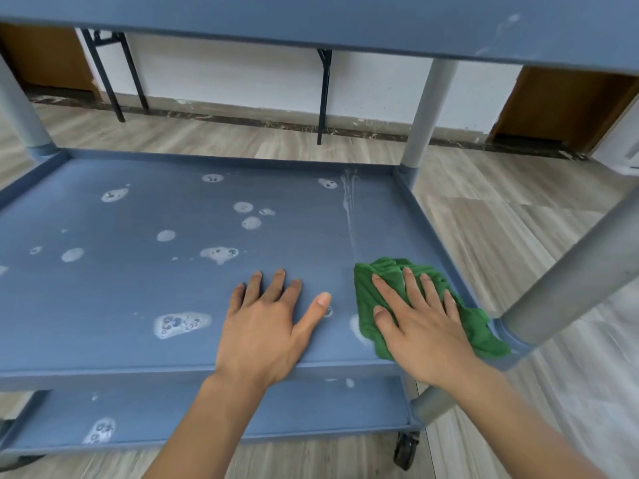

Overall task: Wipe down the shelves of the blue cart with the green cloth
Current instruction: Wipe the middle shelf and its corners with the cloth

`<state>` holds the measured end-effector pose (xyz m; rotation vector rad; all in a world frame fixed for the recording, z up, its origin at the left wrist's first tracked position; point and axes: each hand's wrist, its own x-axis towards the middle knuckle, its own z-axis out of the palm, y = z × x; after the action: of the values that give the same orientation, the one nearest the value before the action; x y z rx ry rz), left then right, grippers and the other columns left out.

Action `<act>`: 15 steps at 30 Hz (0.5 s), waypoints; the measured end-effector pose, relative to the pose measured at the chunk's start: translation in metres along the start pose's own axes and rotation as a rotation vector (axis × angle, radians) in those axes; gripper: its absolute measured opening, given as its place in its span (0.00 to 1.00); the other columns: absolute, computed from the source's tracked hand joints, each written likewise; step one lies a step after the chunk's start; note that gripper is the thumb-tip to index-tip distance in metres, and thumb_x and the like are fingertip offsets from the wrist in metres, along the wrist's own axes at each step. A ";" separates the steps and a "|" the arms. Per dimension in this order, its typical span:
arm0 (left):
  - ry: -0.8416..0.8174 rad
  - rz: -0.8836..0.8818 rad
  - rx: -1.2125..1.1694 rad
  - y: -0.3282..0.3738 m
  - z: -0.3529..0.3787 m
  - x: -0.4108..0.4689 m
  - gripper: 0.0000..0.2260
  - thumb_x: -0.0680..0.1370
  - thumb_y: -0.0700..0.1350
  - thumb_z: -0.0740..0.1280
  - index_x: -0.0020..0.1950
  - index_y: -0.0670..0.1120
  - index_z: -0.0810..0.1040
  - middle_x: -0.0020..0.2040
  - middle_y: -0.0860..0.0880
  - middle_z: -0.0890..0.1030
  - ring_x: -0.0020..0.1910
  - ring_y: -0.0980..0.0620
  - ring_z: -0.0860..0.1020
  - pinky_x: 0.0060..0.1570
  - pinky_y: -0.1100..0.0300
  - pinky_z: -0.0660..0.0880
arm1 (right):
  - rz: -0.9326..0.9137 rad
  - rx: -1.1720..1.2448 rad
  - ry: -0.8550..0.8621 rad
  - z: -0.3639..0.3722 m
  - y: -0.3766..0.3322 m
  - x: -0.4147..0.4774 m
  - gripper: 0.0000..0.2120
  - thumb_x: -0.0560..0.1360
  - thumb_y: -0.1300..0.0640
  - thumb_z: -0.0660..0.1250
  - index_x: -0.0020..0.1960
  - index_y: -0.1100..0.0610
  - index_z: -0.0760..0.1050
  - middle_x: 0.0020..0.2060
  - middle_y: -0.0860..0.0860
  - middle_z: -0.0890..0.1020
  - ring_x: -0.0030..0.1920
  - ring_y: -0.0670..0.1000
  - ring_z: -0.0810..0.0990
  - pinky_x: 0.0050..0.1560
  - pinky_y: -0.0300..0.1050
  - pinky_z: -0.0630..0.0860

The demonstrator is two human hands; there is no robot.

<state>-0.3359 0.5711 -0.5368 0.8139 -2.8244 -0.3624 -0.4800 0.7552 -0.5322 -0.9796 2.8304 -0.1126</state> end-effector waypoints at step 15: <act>0.044 0.022 0.063 0.003 -0.010 0.006 0.30 0.76 0.68 0.52 0.59 0.53 0.85 0.63 0.51 0.82 0.64 0.41 0.79 0.62 0.40 0.76 | 0.049 0.035 0.019 -0.034 0.011 0.260 0.29 0.81 0.40 0.41 0.82 0.40 0.45 0.82 0.52 0.46 0.81 0.58 0.43 0.79 0.61 0.41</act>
<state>-0.3403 0.5684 -0.5258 0.7923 -2.8141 -0.2510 -0.6944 0.6037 -0.5294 -0.9059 2.8574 -0.1671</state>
